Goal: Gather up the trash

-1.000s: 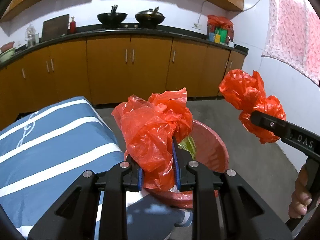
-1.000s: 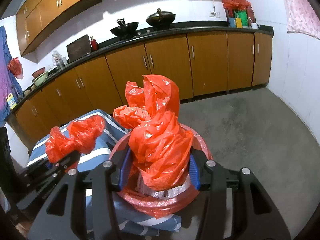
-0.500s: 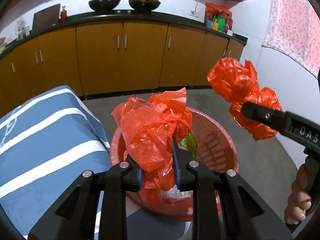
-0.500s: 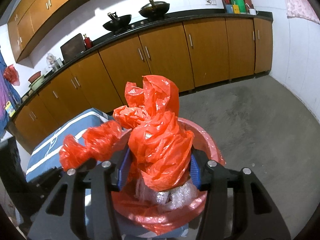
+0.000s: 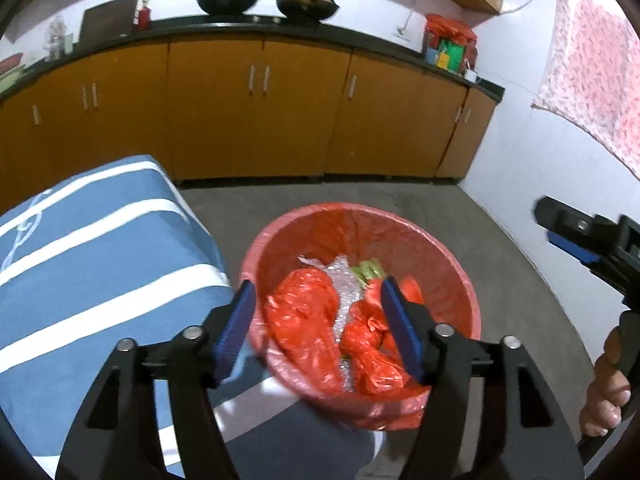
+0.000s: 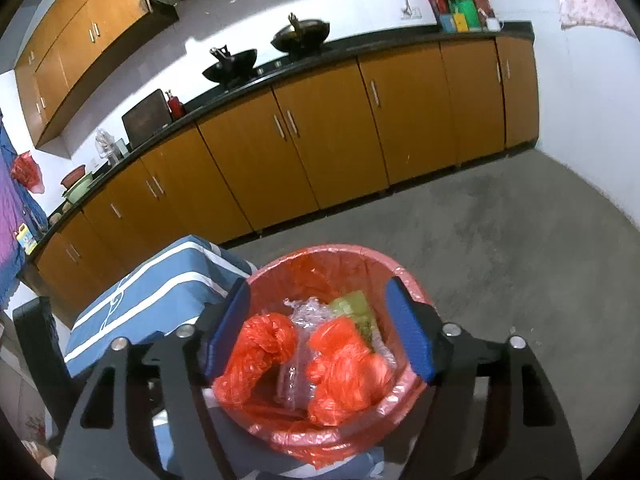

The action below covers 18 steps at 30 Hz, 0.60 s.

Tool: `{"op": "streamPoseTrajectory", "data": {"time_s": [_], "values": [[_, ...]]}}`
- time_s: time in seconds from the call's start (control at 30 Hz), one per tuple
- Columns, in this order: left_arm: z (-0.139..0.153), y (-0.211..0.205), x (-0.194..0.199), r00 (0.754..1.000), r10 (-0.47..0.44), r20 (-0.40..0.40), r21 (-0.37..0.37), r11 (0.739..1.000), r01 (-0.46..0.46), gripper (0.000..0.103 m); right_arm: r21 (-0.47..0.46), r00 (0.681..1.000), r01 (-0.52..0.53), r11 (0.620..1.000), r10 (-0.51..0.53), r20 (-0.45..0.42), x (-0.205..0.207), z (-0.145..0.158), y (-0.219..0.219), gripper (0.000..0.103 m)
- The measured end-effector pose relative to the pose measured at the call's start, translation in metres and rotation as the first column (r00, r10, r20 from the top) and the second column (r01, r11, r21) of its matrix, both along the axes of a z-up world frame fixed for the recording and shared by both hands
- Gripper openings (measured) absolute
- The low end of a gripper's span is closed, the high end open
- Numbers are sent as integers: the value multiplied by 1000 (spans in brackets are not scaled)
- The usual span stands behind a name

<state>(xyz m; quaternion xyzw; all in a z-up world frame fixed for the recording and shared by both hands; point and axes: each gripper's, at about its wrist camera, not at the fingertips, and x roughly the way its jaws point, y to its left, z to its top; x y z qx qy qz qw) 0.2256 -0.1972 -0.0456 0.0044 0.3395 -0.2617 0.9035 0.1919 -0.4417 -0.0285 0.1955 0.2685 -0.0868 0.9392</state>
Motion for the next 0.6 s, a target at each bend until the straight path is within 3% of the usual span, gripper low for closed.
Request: {"op": "streamPoseTrajectory", "data": {"time_s": [0.3,0.4,0.6], "values": [[38,64,-51,987,99,127,-49,994,-94,96,-112,995,31,993,-19,99,-64,35,35,97],[46,84,-75,976,130,172,-46,991,-124,101,-154,992,44,987,-24,125,-84,42,53,99],[52,118,-120,950,200,238,-11,979,-204,101,-256,989,57,965,-20,145,-121,41,98,99]]}}
